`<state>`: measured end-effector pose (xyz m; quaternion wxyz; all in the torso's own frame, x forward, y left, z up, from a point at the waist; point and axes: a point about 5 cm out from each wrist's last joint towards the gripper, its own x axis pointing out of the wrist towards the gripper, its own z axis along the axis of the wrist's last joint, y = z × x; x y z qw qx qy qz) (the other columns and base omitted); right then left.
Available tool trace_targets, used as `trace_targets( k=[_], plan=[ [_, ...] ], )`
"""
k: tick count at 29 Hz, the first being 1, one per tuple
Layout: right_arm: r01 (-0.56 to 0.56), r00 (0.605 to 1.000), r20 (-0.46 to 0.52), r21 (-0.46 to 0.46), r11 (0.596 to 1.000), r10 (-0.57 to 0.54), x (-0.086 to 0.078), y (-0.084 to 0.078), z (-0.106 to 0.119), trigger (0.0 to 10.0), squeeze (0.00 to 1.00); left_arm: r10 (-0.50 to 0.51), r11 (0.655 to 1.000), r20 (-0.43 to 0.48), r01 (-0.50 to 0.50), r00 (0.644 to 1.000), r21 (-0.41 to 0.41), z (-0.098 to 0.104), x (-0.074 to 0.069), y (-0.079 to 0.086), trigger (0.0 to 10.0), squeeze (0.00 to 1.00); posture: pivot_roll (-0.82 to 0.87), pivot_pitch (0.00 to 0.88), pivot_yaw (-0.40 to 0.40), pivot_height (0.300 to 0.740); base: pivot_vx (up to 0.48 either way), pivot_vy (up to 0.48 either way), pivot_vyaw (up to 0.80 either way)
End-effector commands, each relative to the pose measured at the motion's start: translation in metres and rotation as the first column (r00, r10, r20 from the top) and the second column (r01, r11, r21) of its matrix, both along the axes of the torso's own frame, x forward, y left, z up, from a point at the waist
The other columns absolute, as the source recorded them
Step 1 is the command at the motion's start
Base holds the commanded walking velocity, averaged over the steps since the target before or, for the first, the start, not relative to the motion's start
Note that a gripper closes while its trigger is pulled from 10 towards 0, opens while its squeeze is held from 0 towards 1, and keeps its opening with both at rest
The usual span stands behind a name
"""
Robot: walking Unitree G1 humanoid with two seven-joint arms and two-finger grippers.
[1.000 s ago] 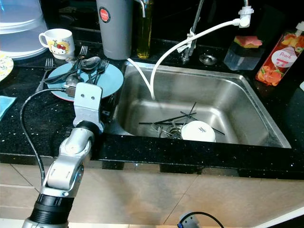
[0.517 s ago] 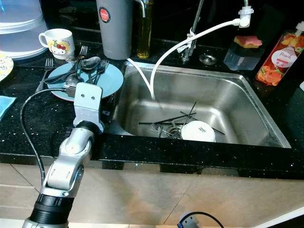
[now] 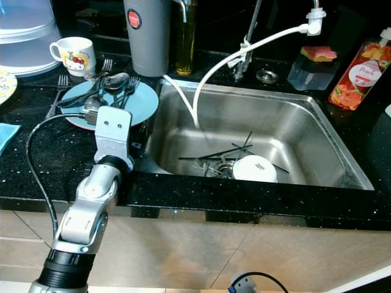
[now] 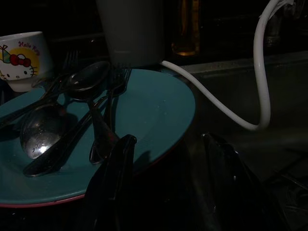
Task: Kitchen organization
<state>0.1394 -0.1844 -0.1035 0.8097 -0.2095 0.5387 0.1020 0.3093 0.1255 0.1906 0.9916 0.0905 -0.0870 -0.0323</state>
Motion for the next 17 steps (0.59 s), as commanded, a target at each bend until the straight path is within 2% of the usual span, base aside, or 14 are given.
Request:
trace_targets(
  k=[1, 17],
  plan=[
    [0.011, 1.000, -0.014, -0.006, 1.000, -0.011, -0.0029, -0.0039, -0.0007, 10.0, 0.00, -0.015, 1.000, -0.015, 0.015, 1.000, -0.004, -0.0034, -0.0009, -0.0052, 10.0, 0.00, 0.25, 0.043, -0.104, 0.740, 0.000, 0.000, 0.00],
    [0.025, 1.000, -0.014, -0.002, 1.000, -0.025, -0.0032, -0.0034, -0.0008, 10.0, 0.00, -0.020, 1.000, -0.014, 0.019, 1.000, -0.004, -0.0031, -0.0006, -0.0062, 10.0, 0.00, 0.24, 0.040, -0.101, 0.740, 0.000, 0.000, 0.00]
  ],
)
